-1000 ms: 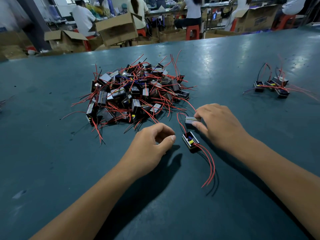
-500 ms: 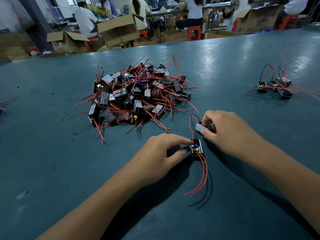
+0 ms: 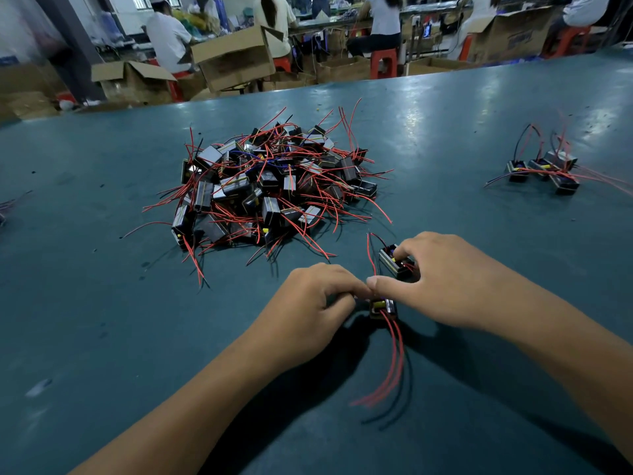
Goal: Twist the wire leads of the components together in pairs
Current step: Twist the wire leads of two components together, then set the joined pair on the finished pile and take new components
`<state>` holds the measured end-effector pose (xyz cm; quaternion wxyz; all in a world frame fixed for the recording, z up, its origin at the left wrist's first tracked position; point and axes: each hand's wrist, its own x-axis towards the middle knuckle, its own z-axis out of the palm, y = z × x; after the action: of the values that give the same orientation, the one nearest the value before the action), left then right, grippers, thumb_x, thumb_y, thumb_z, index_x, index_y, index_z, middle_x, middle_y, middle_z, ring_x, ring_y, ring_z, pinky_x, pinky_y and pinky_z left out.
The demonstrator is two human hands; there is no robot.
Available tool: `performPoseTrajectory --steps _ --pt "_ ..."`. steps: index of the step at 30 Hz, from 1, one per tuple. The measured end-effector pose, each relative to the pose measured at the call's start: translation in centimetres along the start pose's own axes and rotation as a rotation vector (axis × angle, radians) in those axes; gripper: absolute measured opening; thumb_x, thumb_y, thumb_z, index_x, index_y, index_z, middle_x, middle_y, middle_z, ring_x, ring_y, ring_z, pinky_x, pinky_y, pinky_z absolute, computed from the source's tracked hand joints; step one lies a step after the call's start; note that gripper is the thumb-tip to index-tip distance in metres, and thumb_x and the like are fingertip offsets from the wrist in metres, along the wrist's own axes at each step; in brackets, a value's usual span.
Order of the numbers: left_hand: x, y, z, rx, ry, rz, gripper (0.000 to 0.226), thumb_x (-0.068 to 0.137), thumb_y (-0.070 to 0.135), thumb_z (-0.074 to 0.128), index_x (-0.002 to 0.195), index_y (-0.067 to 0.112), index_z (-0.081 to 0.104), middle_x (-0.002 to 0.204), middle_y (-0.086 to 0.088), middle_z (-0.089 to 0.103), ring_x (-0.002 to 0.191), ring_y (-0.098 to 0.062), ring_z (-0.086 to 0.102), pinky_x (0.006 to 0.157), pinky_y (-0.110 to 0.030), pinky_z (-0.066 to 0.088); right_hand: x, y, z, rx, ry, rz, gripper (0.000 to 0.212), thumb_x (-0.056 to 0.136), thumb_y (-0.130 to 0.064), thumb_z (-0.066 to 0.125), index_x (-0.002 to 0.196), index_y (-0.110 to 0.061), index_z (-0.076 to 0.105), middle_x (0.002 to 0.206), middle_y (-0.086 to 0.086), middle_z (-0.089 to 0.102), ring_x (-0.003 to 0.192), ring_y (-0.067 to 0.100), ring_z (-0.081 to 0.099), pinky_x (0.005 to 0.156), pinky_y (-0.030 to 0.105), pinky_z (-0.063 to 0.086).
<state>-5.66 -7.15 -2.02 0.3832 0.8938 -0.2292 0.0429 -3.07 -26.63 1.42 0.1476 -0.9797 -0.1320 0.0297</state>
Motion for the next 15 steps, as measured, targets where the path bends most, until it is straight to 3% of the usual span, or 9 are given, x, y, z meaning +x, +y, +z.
performPoseTrajectory --steps 2,4,6,8,11,15 --pt "0.0 0.0 -0.1 -0.076 -0.005 -0.059 0.035 0.078 0.012 0.047 0.087 0.024 0.078 0.091 0.008 0.076 0.089 -0.005 0.067 0.088 -0.029 0.052 -0.1 0.0 0.2 -0.025 -0.009 -0.015 0.086 0.062 -0.084 0.035 0.104 -0.016 0.065 0.103 0.003 0.061 0.097 0.025 0.06 0.087 0.044 0.051" --pt "0.1 -0.2 -0.3 -0.118 -0.027 -0.125 0.04 0.076 0.016 0.043 0.085 0.035 0.078 0.089 -0.007 0.076 0.087 -0.027 0.07 0.085 -0.045 0.055 -0.2 0.1 0.4 -0.039 -0.021 -0.031 0.088 0.057 -0.086 0.036 0.105 -0.017 0.064 0.105 0.003 0.06 0.099 0.025 0.059 0.087 0.043 0.051" --pt "0.2 -0.3 -0.4 -0.153 -0.056 -0.153 0.043 0.076 0.02 0.042 0.085 0.044 0.076 0.092 -0.018 0.075 0.088 -0.04 0.069 0.084 -0.058 0.053 -0.4 0.1 0.9 -0.075 -0.017 -0.05 0.079 0.055 -0.085 0.039 0.097 -0.021 0.058 0.1 0.0 0.056 0.094 0.023 0.056 0.083 0.041 0.051" --pt "0.2 -0.2 -0.1 -0.166 -0.077 -0.158 0.043 0.077 0.02 0.042 0.09 0.042 0.077 0.093 -0.018 0.075 0.091 -0.043 0.068 0.084 -0.06 0.053 -0.5 0.0 1.5 -0.083 0.001 -0.057 0.057 0.058 -0.075 0.045 0.083 -0.024 0.048 0.092 -0.002 0.049 0.087 0.021 0.05 0.074 0.037 0.049" --pt "-0.1 -0.1 0.2 -0.13 -0.062 -0.143 0.038 0.082 0.02 0.045 0.098 0.033 0.077 0.09 -0.008 0.075 0.086 -0.036 0.069 0.081 -0.048 0.055 0.2 0.4 1.7 -0.082 0.026 -0.048 0.032 0.068 -0.052 0.056 0.075 -0.025 0.041 0.087 -0.001 0.046 0.079 0.022 0.048 0.059 0.031 0.036" --pt "-0.1 -0.3 -0.3 -0.07 0.023 -0.113 0.028 0.091 0.008 0.057 0.096 0.026 0.078 0.085 0.019 0.071 0.077 -0.005 0.065 0.071 -0.019 0.048 1.8 2.7 1.2 -0.113 0.075 0.008 0.021 0.077 -0.038 0.06 0.084 -0.019 0.052 0.087 0.001 0.047 0.08 0.026 0.052 0.066 0.035 0.041"
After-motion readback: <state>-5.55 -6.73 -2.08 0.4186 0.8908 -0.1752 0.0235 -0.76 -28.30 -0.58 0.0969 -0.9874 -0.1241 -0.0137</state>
